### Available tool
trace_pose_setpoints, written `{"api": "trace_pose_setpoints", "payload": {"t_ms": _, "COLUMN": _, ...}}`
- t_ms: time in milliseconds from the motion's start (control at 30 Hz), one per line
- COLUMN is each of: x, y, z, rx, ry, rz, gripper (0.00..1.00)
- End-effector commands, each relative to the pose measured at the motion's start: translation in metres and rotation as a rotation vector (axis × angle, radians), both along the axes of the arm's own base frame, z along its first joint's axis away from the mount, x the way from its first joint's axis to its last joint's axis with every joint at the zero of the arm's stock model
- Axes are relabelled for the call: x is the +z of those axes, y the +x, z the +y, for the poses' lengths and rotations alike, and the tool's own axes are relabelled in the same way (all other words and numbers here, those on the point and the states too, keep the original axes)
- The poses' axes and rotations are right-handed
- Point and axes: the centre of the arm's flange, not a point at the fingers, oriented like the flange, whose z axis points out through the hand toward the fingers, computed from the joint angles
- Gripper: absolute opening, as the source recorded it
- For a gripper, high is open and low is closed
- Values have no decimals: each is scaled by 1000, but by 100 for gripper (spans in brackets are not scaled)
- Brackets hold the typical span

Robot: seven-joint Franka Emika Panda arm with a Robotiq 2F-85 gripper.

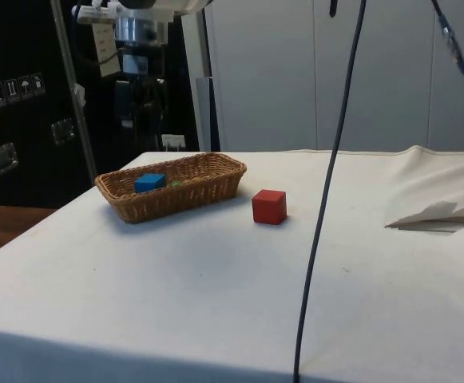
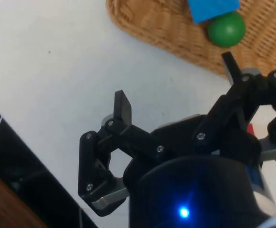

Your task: Place all non-red objects into the basket.

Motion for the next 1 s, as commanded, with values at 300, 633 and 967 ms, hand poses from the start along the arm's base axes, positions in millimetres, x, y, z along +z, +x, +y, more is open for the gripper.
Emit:
{"api": "trace_pose_setpoints", "payload": {"t_ms": 300, "x": 16, "y": -11, "z": 21, "rx": 3, "ry": 24, "rz": 36, "gripper": 100}}
{"api": "trace_pose_setpoints", "payload": {"t_ms": 633, "x": 25, "y": -30, "z": 32, "rx": 11, "ry": 65, "rz": 53, "gripper": 100}}
{"api": "trace_pose_setpoints", "payload": {"t_ms": 967, "x": 44, "y": -59, "z": 37, "rx": 22, "ry": 96, "rz": 73, "gripper": 100}}
